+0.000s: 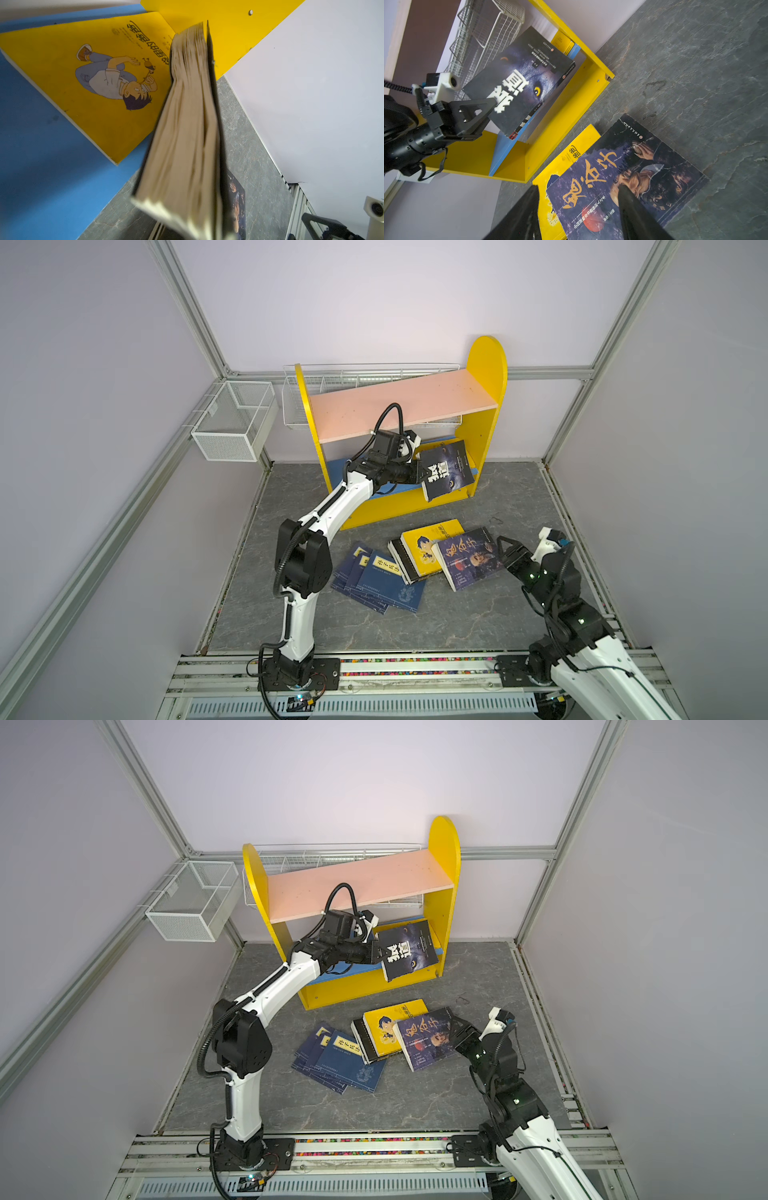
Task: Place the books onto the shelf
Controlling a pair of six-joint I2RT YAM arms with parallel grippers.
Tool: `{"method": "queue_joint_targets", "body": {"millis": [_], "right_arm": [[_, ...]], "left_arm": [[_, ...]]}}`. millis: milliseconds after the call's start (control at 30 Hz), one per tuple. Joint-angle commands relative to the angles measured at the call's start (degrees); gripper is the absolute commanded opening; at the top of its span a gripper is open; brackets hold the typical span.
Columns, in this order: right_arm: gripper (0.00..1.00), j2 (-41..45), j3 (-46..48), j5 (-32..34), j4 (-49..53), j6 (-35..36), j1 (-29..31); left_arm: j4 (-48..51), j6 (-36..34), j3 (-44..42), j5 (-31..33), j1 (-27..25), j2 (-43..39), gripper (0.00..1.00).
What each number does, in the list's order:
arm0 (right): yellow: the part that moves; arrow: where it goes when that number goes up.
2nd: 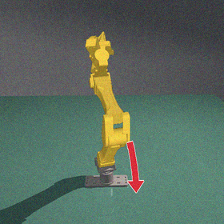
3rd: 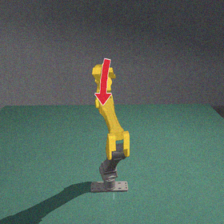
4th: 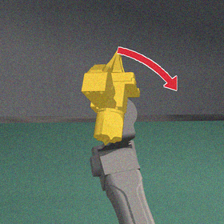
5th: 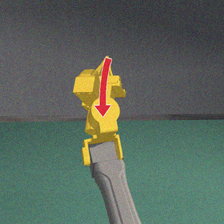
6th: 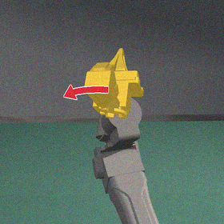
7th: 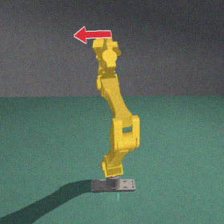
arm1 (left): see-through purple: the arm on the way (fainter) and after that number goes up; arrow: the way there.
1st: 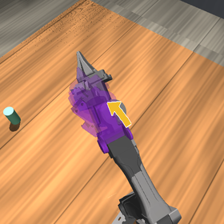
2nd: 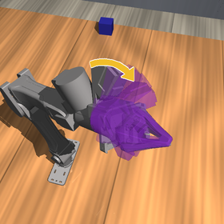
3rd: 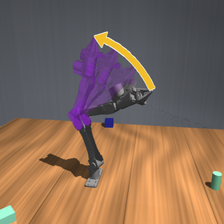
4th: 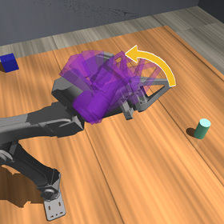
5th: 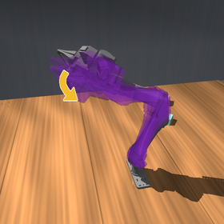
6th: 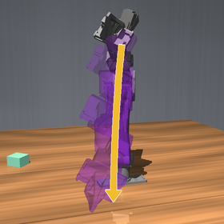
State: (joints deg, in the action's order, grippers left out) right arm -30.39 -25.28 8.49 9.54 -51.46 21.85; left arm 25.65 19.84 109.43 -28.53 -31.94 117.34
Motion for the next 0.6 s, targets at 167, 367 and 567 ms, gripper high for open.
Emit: {"method": "queue_joint_targets", "body": {"millis": [167, 367, 567], "right_arm": [[0.76, -10.85, -3.73, -15.19, -16.30, 0.79, 0.03], [0.82, -19.82, -6.00, -17.42, -24.75, -2.77, 0.03], [0.82, -27.22, -7.27, -18.94, -33.03, -7.36, 0.00]], "left_arm": [[-21.68, 13.43, -20.68, -1.30, 2.41, -11.68, 0.00], [-41.95, 28.74, -36.43, -1.55, 1.72, -19.79, 0.00], [-54.24, 37.97, -44.60, 0.21, -1.10, -25.75, 0.00]]}}
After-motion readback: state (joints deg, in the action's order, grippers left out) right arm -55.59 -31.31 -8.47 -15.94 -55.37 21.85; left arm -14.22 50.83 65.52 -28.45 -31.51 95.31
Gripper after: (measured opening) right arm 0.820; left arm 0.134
